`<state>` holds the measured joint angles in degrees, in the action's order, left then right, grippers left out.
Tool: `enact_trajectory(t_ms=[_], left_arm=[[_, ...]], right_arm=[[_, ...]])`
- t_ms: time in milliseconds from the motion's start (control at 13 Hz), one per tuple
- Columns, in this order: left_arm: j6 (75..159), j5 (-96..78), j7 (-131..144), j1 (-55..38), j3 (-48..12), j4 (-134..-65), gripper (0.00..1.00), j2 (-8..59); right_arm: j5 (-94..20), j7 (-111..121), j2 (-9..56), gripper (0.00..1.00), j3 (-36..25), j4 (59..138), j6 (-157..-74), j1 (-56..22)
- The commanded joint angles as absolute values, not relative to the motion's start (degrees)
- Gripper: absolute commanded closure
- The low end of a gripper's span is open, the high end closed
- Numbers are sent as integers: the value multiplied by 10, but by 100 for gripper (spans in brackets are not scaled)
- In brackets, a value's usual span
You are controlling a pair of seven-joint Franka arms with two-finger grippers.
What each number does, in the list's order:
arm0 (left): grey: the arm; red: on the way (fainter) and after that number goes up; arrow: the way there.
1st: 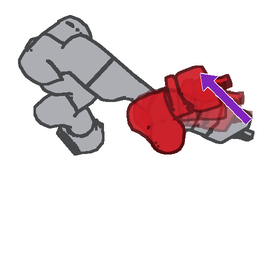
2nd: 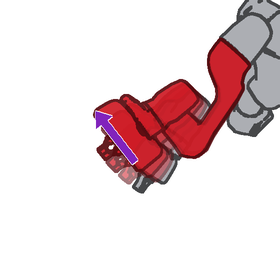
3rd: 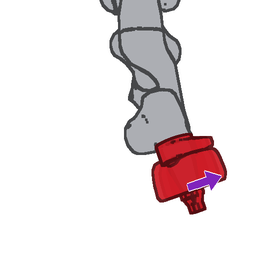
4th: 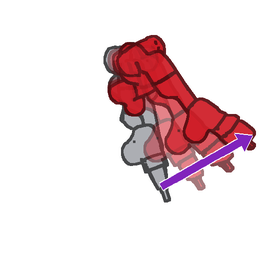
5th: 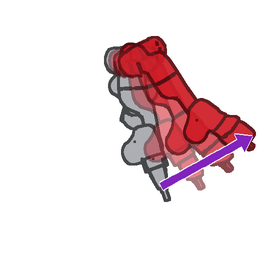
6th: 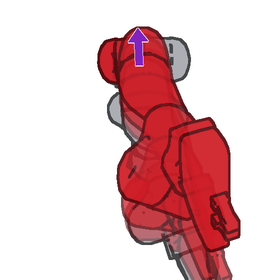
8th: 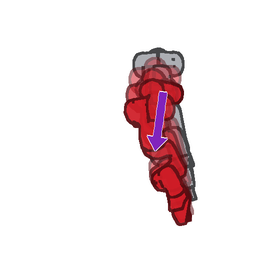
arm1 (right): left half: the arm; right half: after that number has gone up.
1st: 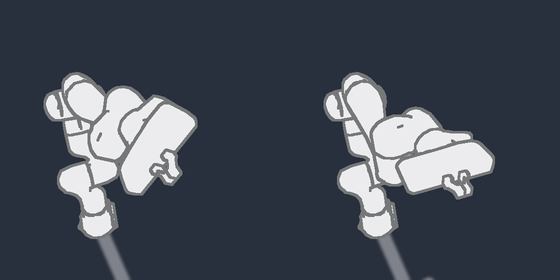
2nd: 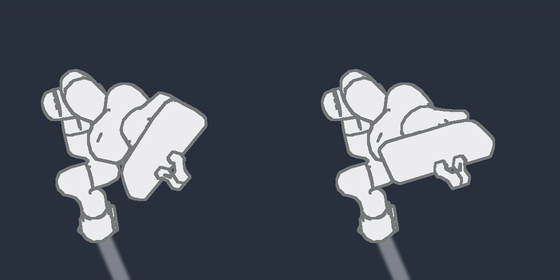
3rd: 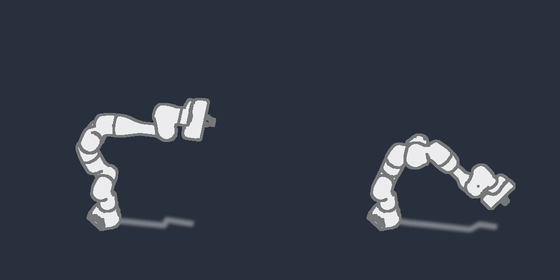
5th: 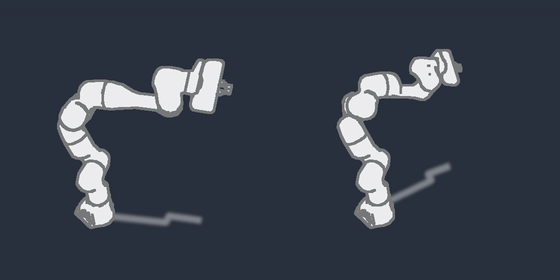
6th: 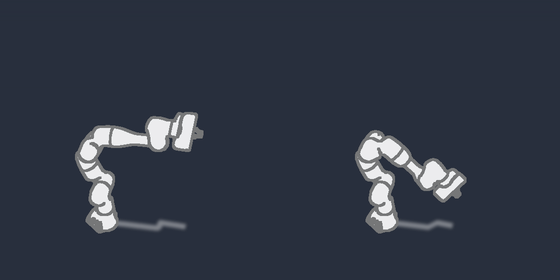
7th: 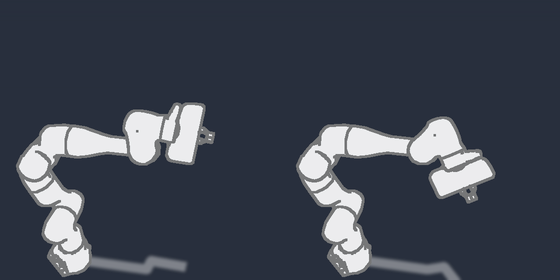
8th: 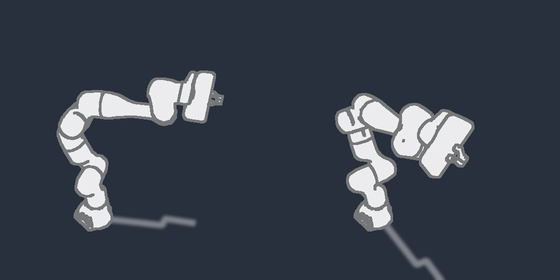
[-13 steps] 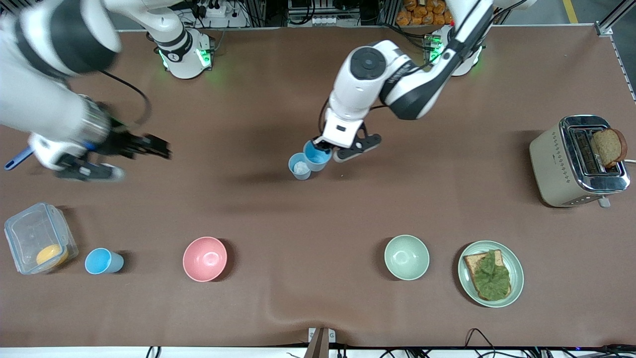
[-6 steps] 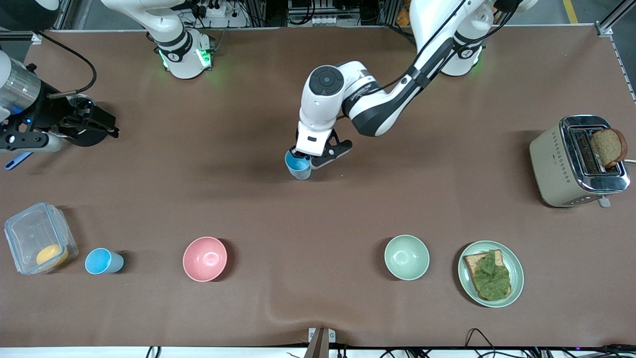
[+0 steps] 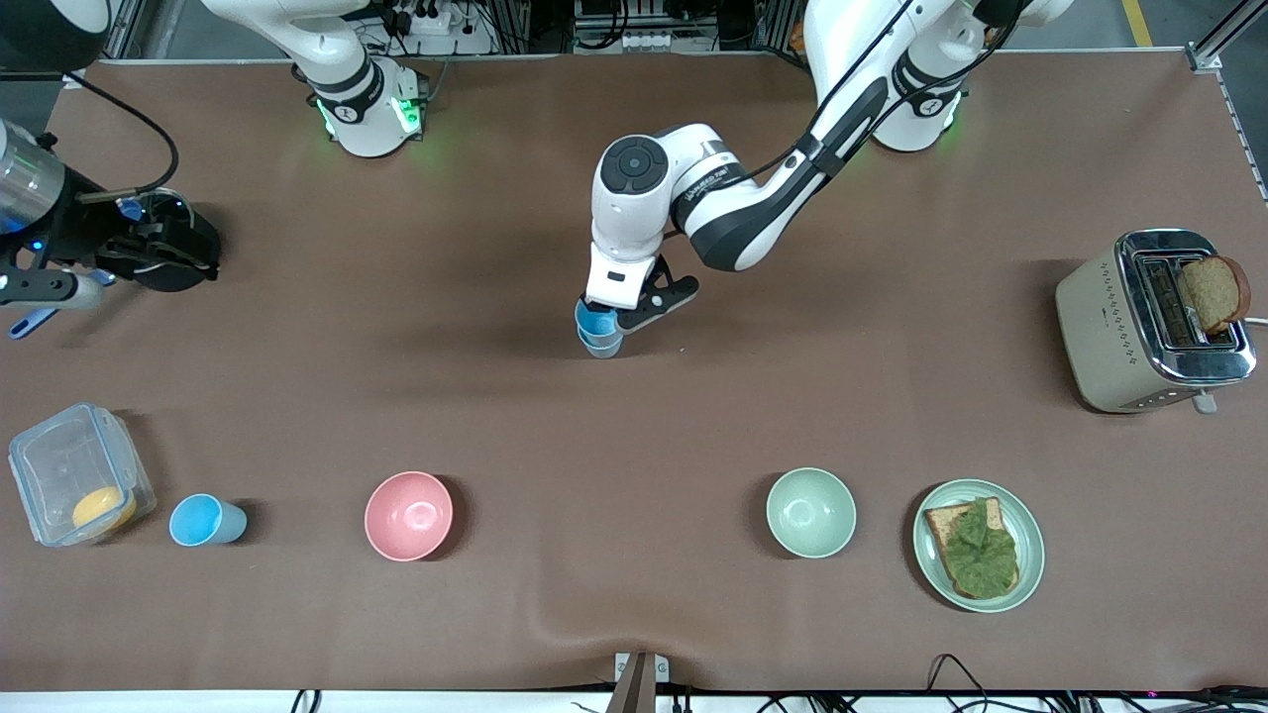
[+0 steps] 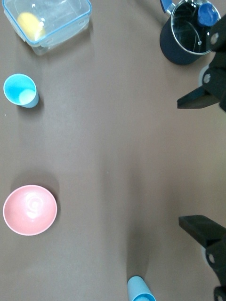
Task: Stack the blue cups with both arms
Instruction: 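Lower the blue cup in the left gripper into the standing cup, then open the left gripper and lift it off the stacked cups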
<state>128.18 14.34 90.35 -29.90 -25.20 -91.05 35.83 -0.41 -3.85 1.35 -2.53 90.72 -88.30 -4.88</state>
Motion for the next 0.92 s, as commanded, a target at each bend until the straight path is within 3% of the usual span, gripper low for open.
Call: enact_trajectory(t_ms=[0,77,385,846], left_arm=[[1268,156,930,-307,-246,-896,91,360],[1268,154,935,-300,-246,-893,1,359],[1263,170,926,-285,-217,-892,0,297],[1132,165,574,-129,-200,-895,0,165]], right_arm=[[10,-34,23,0,-15,875,-871,-36],[11,-32,22,0,-14,874,-872,-37],[5,-35,22,0,-13,871,-871,-41],[4,-35,22,0,-11,871,-871,-42]])
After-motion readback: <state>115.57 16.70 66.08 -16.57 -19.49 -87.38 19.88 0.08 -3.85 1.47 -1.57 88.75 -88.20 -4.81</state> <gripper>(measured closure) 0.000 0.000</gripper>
